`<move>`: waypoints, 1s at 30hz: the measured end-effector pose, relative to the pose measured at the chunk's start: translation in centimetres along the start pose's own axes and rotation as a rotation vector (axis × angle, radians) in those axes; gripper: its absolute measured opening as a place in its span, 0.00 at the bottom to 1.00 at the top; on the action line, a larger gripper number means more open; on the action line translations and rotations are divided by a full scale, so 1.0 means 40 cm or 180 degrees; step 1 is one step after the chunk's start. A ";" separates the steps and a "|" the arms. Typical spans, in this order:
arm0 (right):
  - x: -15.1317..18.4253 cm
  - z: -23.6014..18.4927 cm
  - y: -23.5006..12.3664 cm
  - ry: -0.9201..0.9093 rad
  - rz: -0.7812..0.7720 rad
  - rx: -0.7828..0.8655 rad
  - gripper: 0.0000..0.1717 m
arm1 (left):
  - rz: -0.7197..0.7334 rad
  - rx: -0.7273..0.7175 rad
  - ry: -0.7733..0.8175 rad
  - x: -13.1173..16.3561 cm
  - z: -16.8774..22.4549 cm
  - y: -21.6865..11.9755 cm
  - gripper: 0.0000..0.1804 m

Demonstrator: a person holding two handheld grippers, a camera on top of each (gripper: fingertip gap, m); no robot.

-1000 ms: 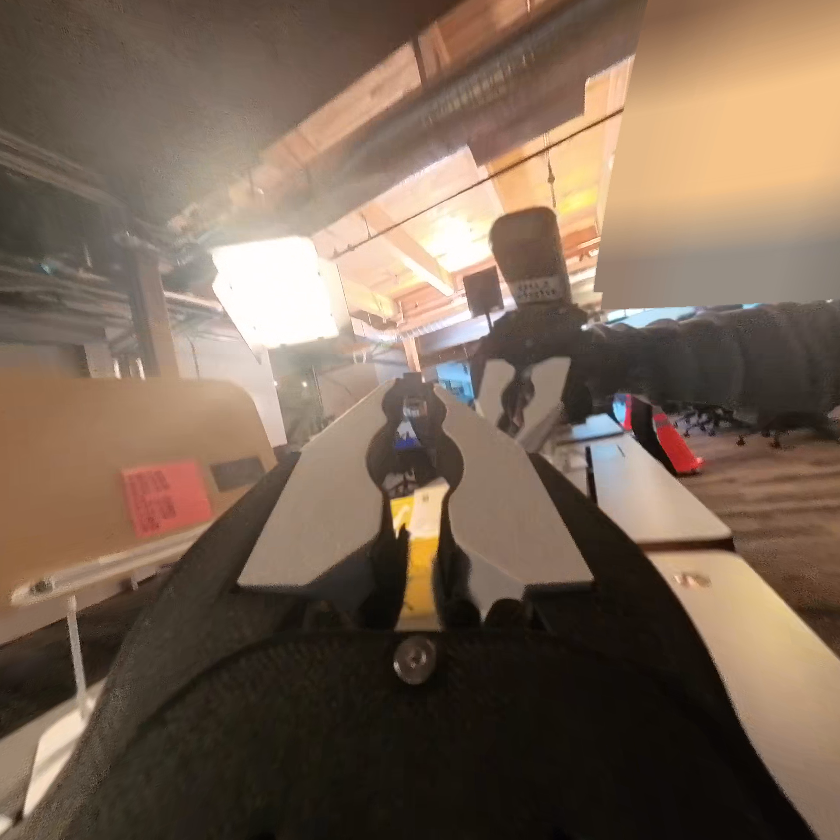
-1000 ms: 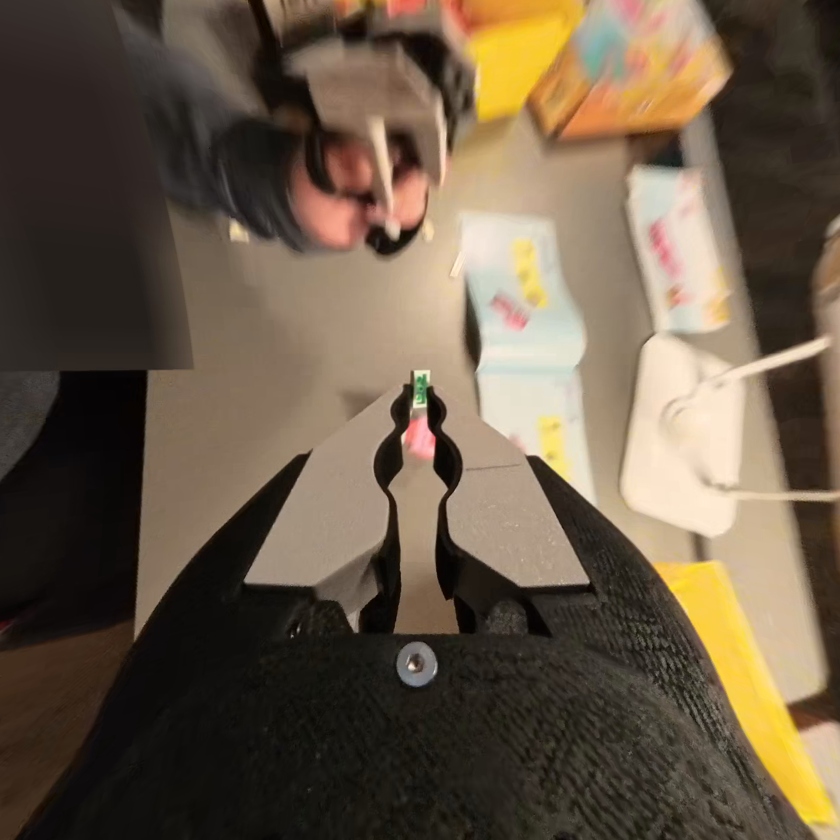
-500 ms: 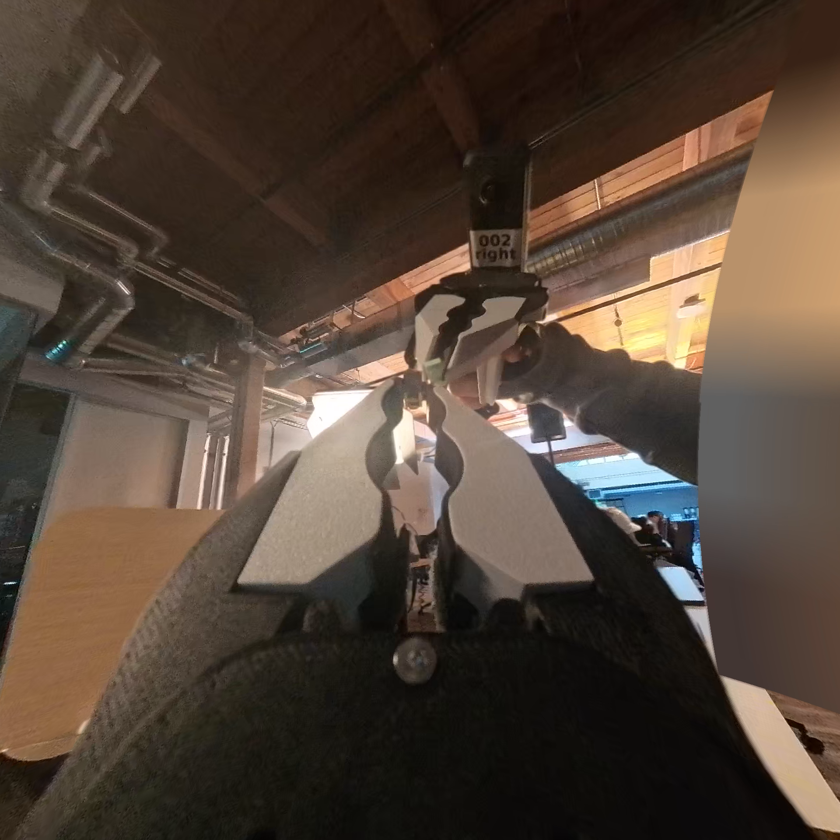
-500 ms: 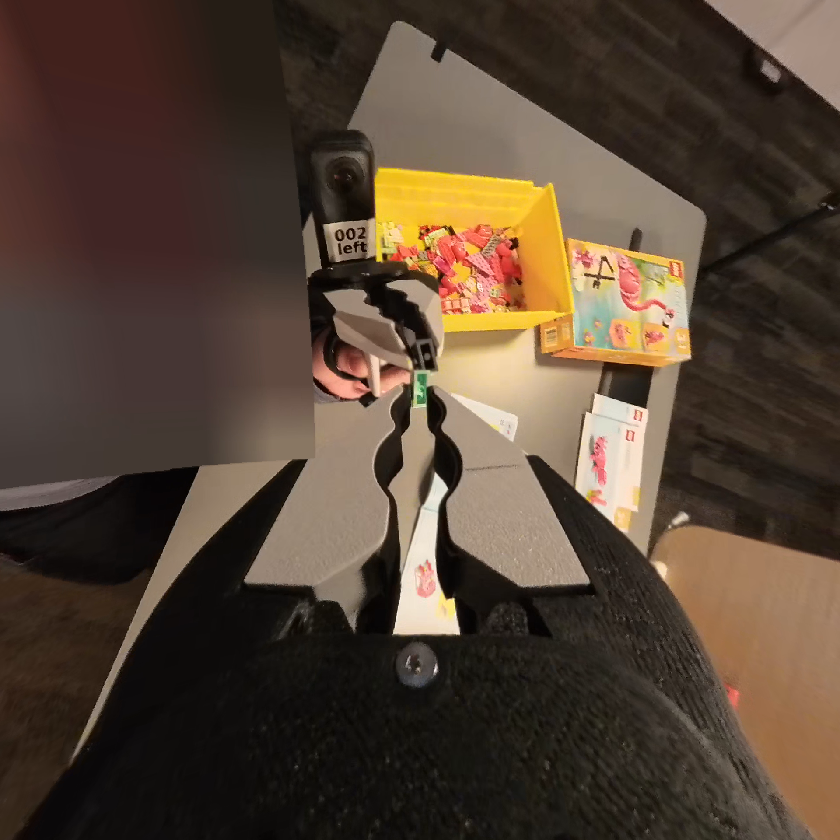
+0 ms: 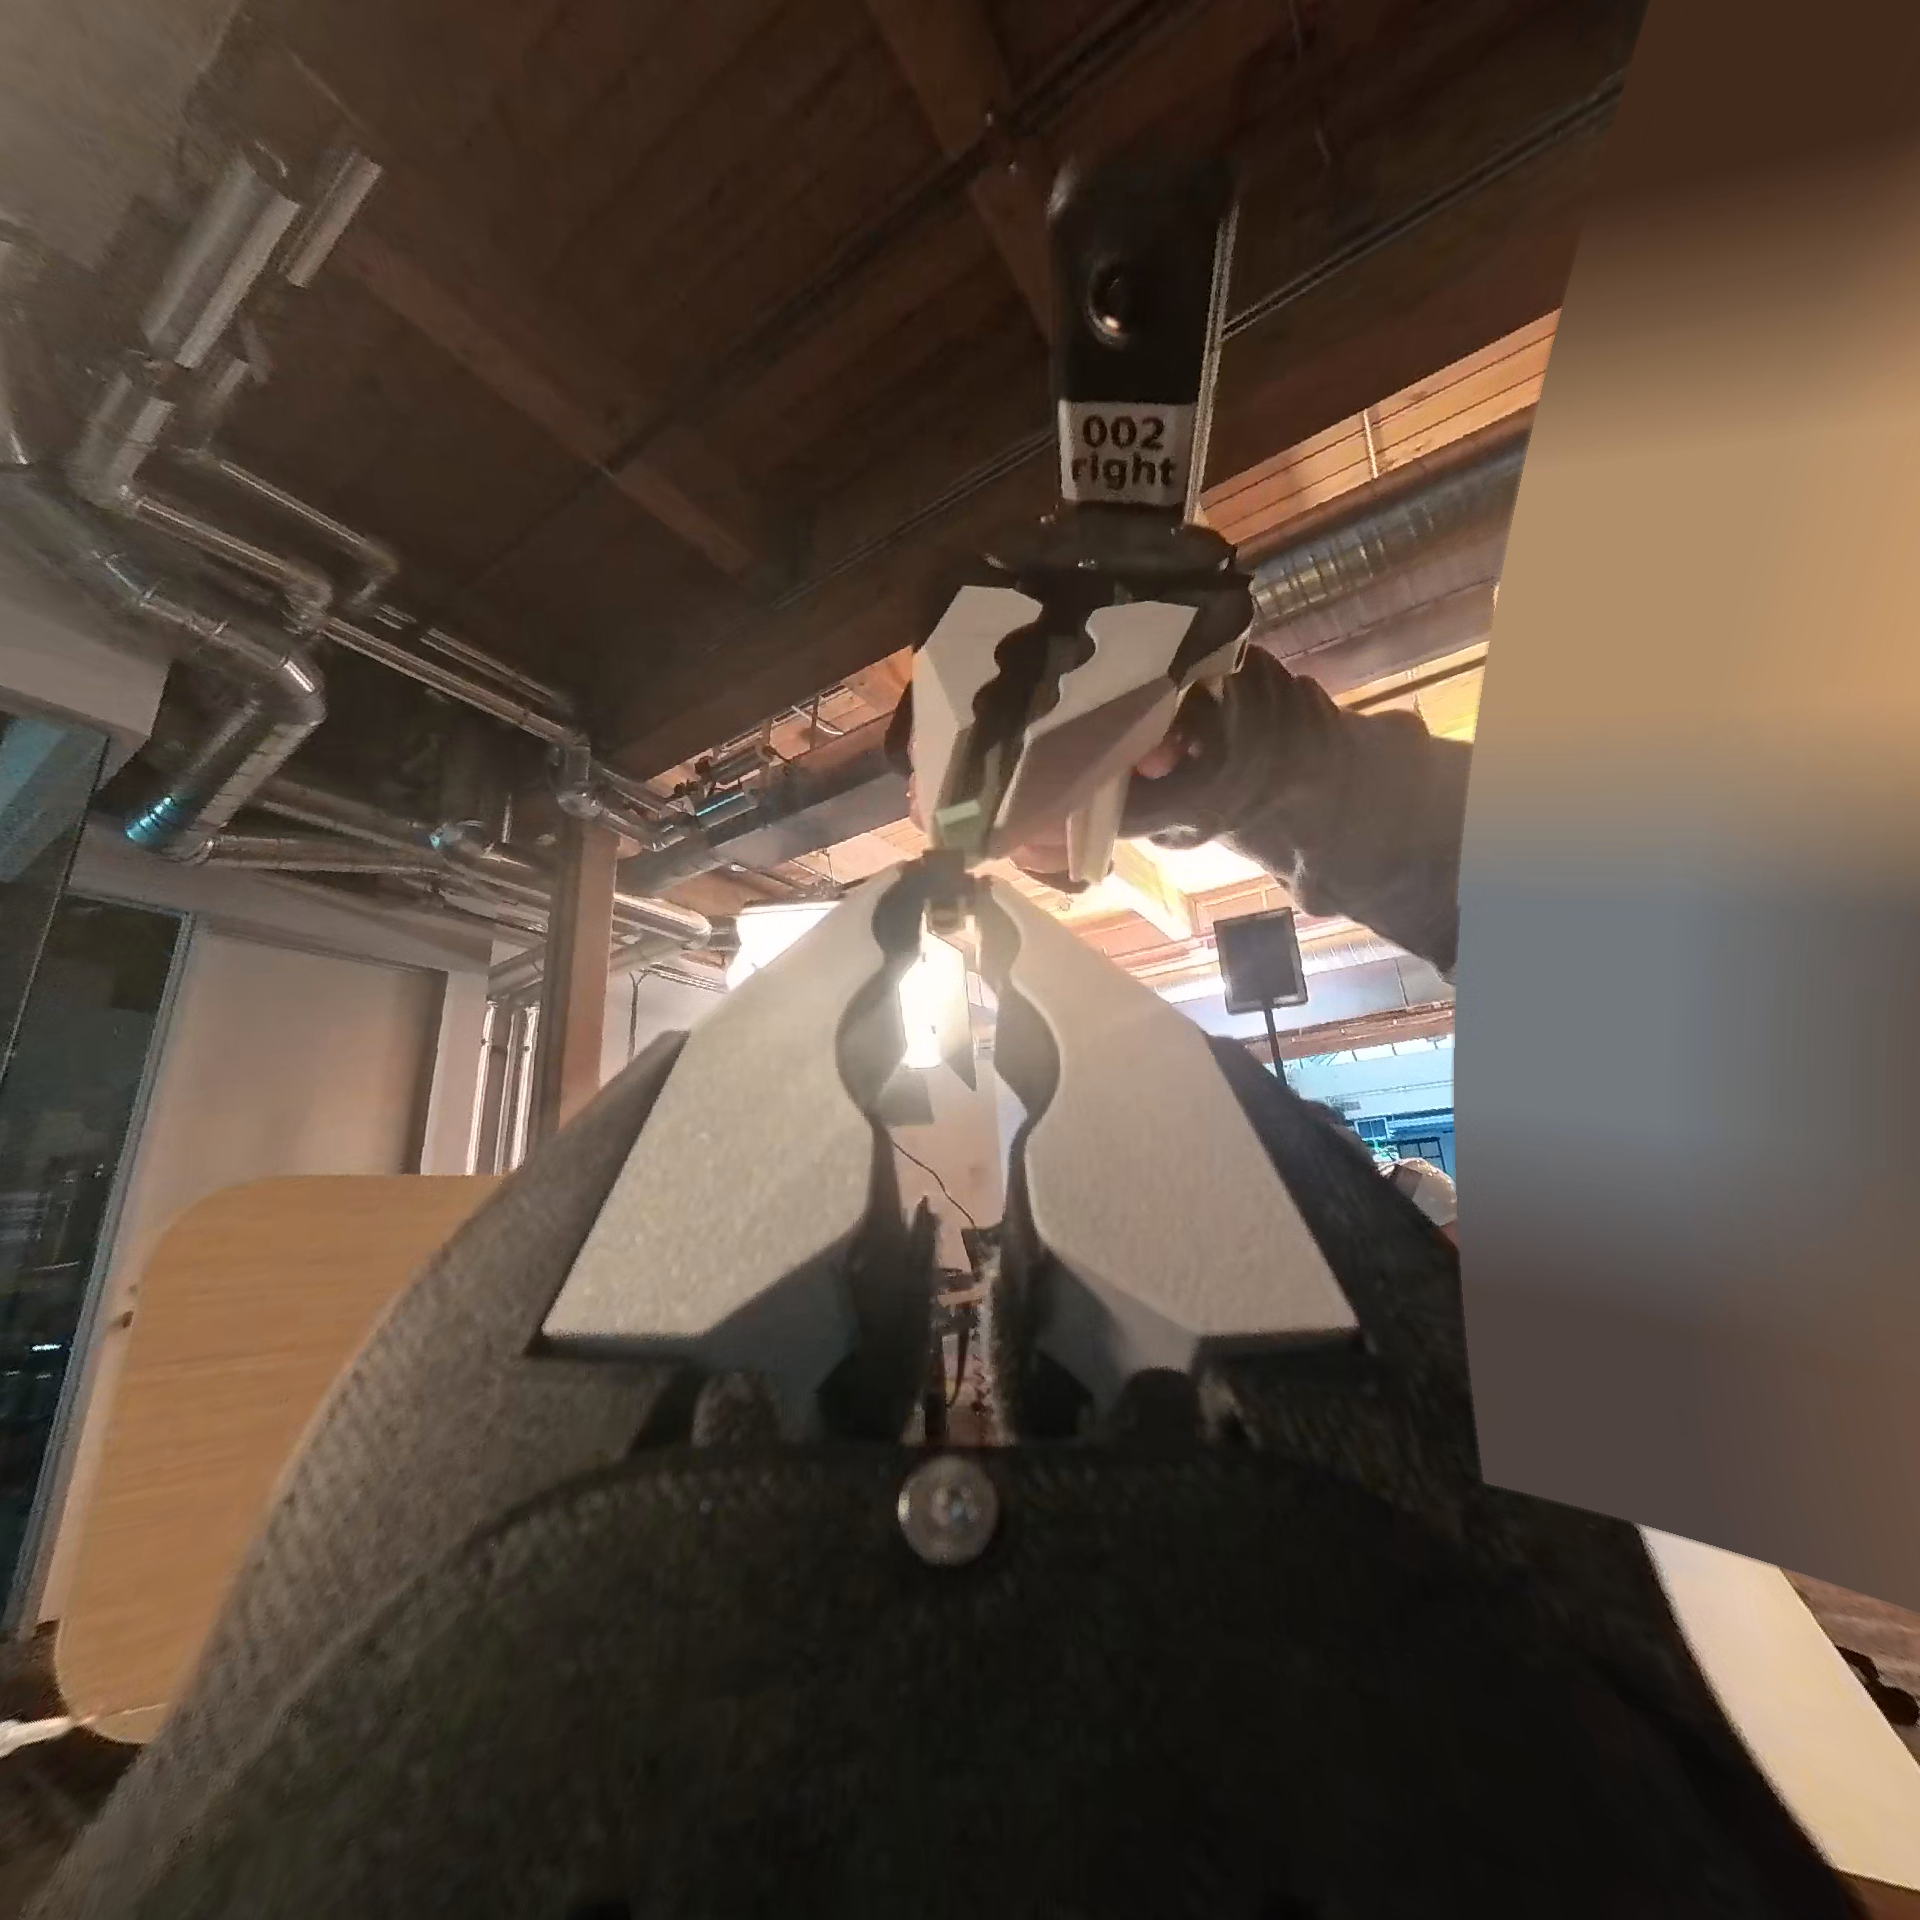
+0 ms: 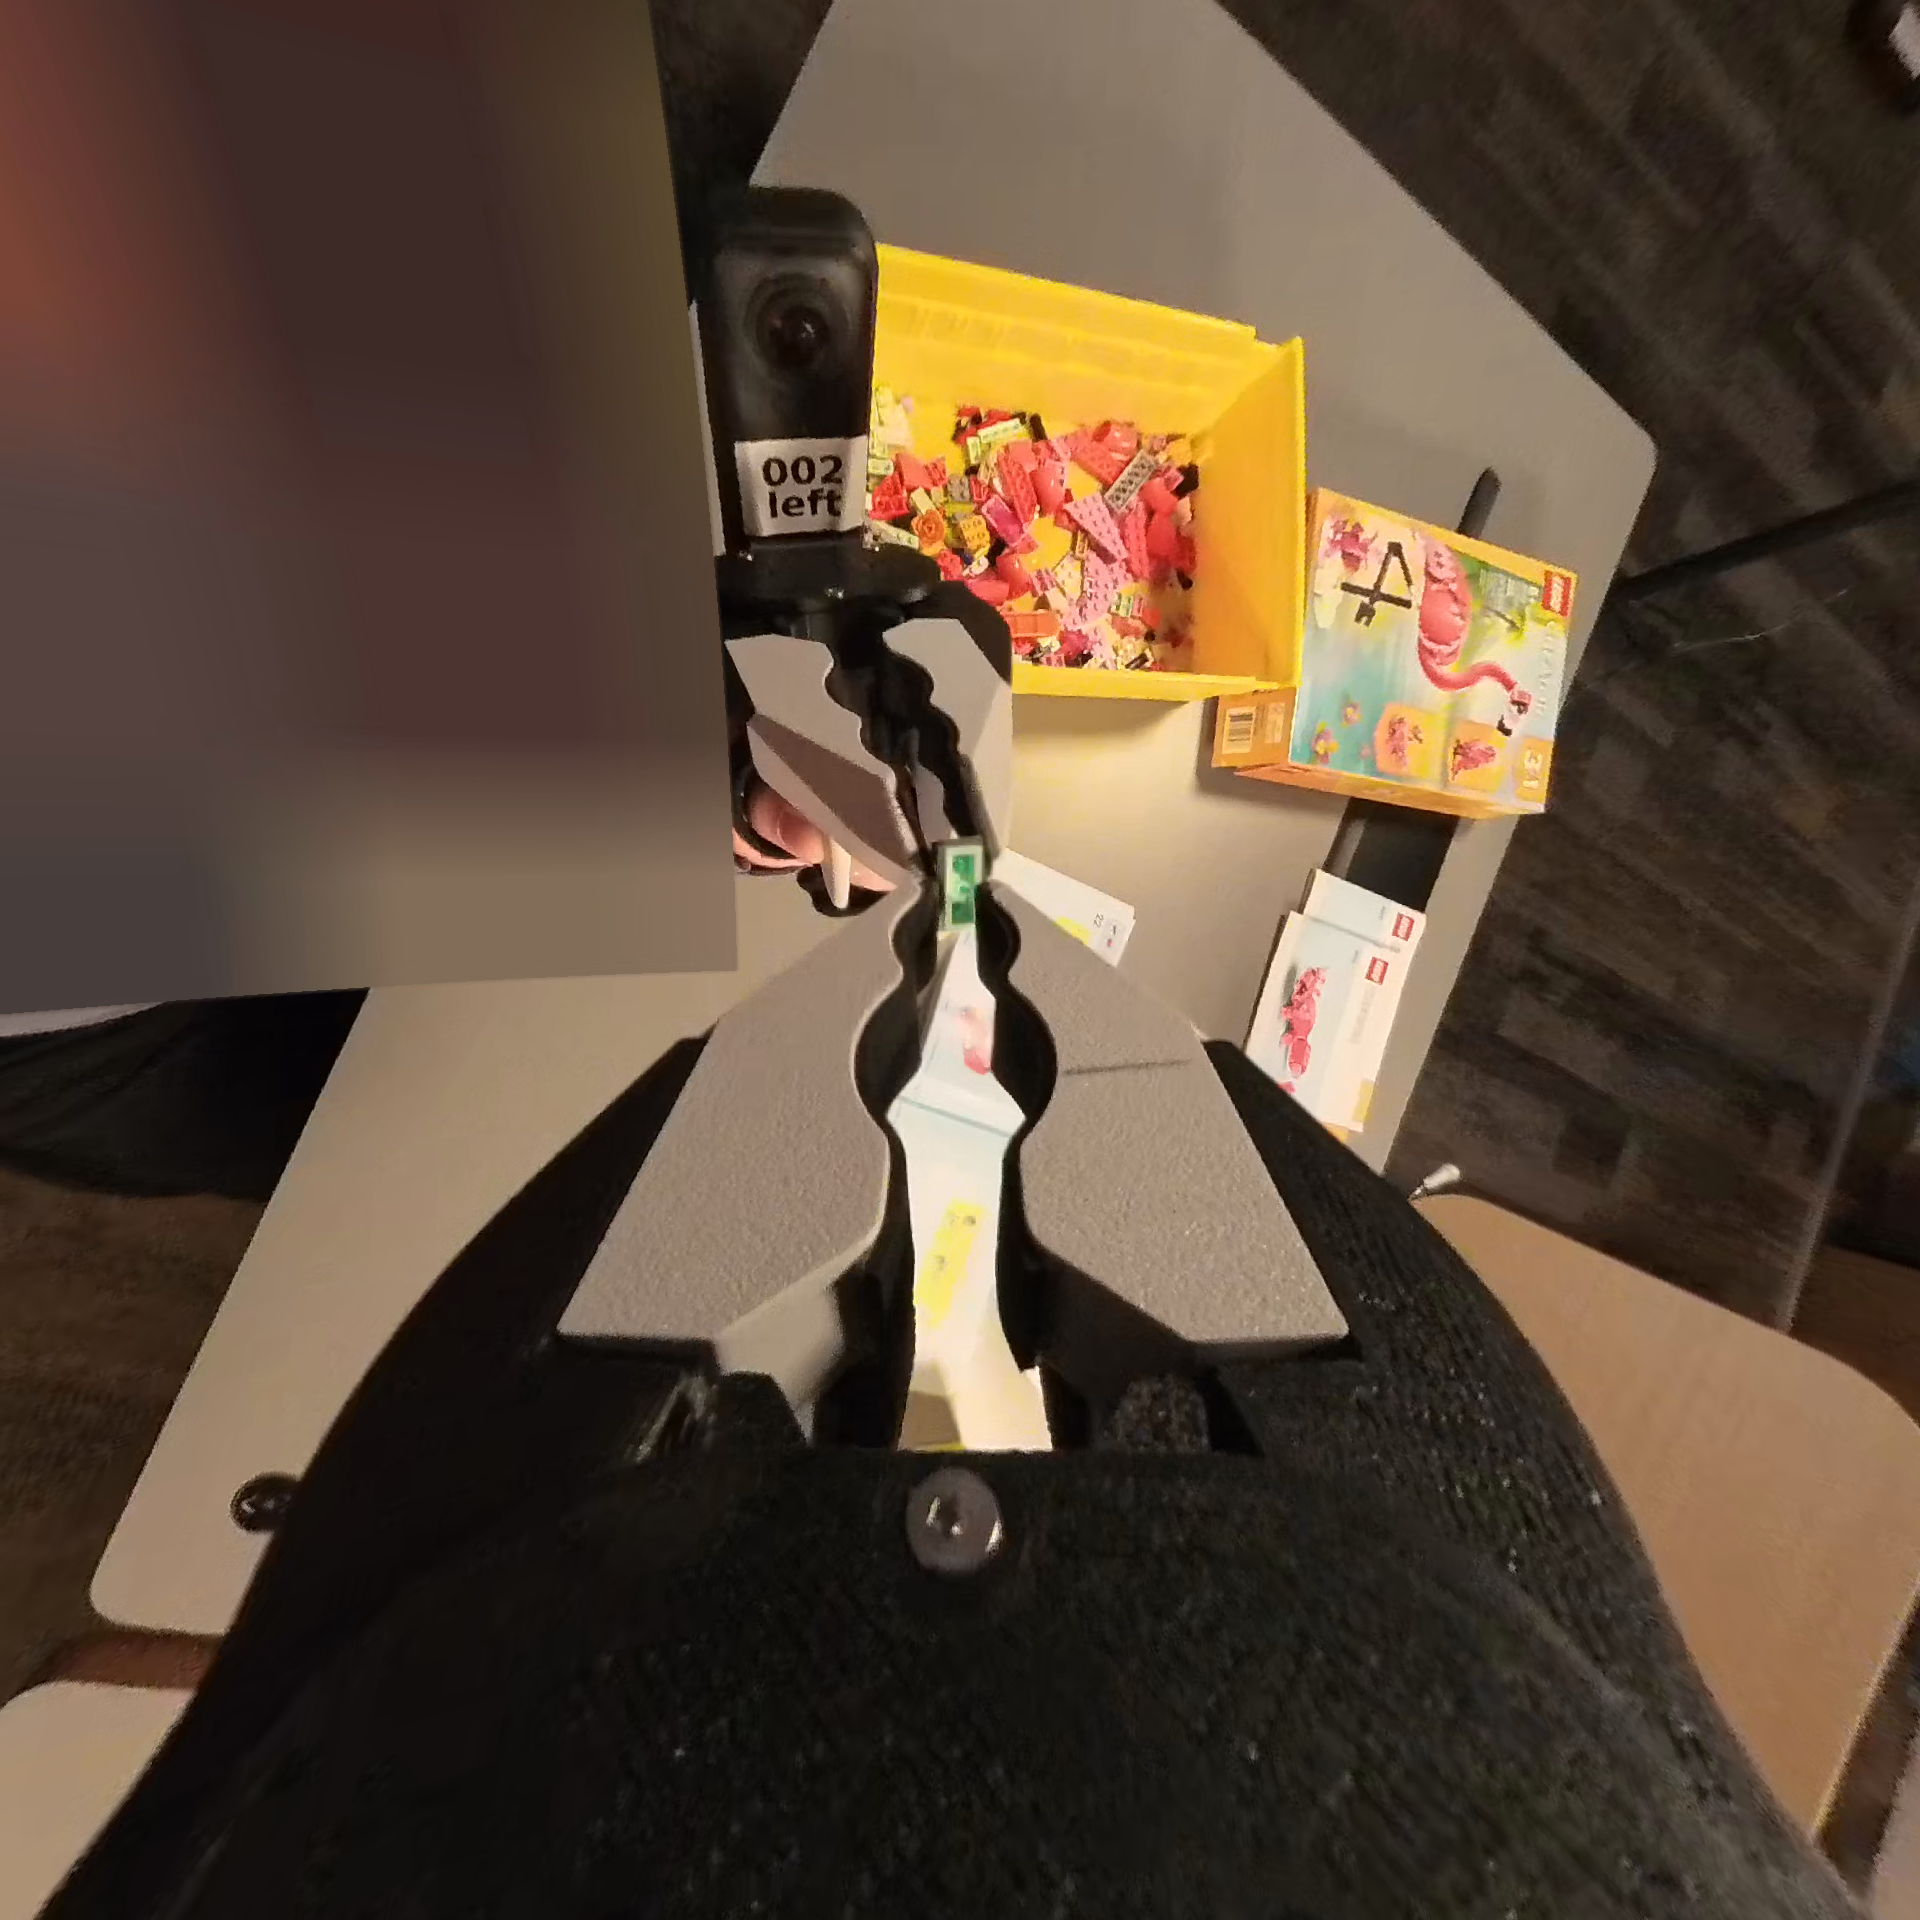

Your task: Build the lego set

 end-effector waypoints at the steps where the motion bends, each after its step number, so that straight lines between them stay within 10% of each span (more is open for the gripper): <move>1: -0.001 0.003 0.001 -0.0008 -0.0028 0.0013 0.03 | 0.0015 -0.0005 0.0002 -0.003 -0.002 -0.002 0.05; 30: 0.000 -0.010 0.006 0.0041 -0.0516 0.0087 0.05 | 0.0026 0.0061 0.0041 -0.009 0.012 -0.003 0.05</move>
Point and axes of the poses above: each gripper's, where its closed fingertips meet, y out along the fingers, x out of its underside, z = x × y across the jaws, the point moved 2 cm from there along -y, back along the fingers, and after that the axes turned 14 degrees about -z, right-handed, at the moved point
